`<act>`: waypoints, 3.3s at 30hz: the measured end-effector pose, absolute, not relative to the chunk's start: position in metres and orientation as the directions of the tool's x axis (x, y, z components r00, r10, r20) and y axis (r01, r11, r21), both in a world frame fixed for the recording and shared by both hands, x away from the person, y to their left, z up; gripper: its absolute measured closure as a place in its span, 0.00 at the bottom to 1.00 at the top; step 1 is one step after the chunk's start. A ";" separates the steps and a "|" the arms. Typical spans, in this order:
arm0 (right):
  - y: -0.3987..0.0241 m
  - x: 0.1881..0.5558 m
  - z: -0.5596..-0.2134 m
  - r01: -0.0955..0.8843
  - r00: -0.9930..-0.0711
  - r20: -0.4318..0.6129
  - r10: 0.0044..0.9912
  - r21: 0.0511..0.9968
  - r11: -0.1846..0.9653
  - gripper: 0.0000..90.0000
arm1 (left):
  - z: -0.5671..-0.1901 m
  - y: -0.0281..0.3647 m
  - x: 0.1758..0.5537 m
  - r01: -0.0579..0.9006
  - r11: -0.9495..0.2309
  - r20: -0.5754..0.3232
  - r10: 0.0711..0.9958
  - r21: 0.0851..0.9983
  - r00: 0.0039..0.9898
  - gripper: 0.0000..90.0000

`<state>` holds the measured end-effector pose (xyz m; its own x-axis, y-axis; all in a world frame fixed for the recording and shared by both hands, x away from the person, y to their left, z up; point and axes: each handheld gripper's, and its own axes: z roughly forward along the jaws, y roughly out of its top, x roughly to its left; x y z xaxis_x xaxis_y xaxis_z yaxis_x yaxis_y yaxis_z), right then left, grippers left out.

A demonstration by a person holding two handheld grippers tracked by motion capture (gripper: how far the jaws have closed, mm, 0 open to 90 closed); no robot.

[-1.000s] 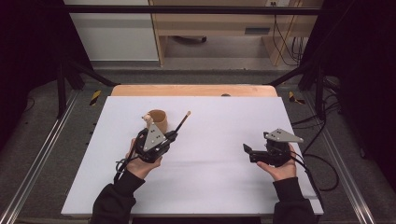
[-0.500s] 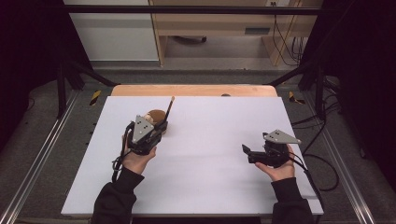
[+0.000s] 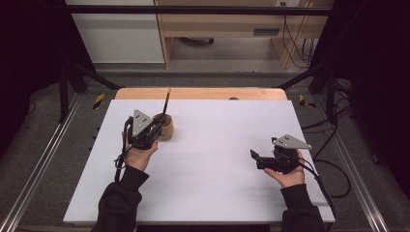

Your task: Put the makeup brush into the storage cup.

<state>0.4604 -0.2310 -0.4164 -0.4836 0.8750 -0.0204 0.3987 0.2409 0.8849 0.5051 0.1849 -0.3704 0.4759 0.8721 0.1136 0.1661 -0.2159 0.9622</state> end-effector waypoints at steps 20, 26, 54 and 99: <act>-0.229 0.462 -0.418 0.404 -0.488 -0.015 0.872 0.882 0.241 0.10 | -0.366 0.182 0.531 0.171 -0.188 0.096 0.894 0.967 0.438 0.92; -0.229 0.463 -0.419 0.402 -0.489 -0.020 0.872 0.882 0.245 0.10 | -0.368 0.181 0.540 0.177 -0.182 0.091 0.899 0.967 0.428 0.92; -0.227 0.464 -0.421 0.410 -0.491 -0.028 0.871 0.875 0.259 0.10 | -0.392 0.182 0.574 0.210 -0.162 0.073 0.923 0.964 0.377 0.92; -0.227 0.464 -0.422 0.413 -0.497 -0.023 0.868 0.873 0.259 0.10 | -0.432 0.181 0.584 0.308 -0.200 0.078 0.928 0.930 0.365 0.92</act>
